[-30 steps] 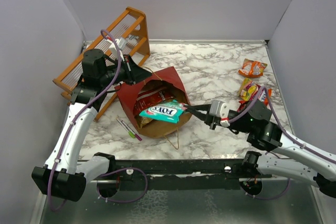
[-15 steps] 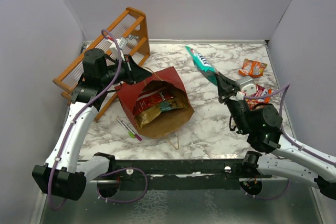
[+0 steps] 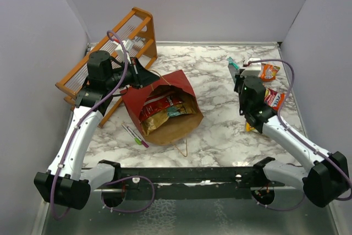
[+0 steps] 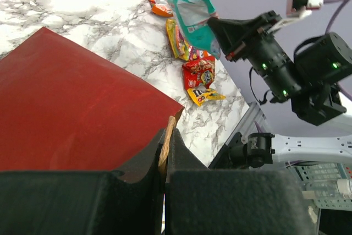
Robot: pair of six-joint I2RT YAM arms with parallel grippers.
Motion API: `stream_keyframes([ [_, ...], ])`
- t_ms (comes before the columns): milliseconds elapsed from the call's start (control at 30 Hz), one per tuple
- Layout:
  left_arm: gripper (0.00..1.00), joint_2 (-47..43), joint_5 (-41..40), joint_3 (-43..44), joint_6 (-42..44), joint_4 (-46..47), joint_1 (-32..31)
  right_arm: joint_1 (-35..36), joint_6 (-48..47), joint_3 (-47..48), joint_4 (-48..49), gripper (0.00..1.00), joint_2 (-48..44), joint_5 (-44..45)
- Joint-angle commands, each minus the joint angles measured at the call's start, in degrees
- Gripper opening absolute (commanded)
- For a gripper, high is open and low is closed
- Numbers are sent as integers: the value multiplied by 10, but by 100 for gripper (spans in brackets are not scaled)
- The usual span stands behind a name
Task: Take the snacks out of the paper bag
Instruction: Place the snack at the center of the board.
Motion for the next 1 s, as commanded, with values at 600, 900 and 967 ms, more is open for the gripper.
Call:
stream_keyframes([
  [600, 0, -20, 2, 2, 14, -3, 3, -371, 388, 139, 3, 1, 201, -484],
  [900, 0, -13, 12, 12, 19, -7, 4, -393, 205, 183, -109, 1, 164, -246],
  [967, 0, -15, 11, 12, 21, -6, 4, -393, 148, 185, -106, 1, 171, -185],
])
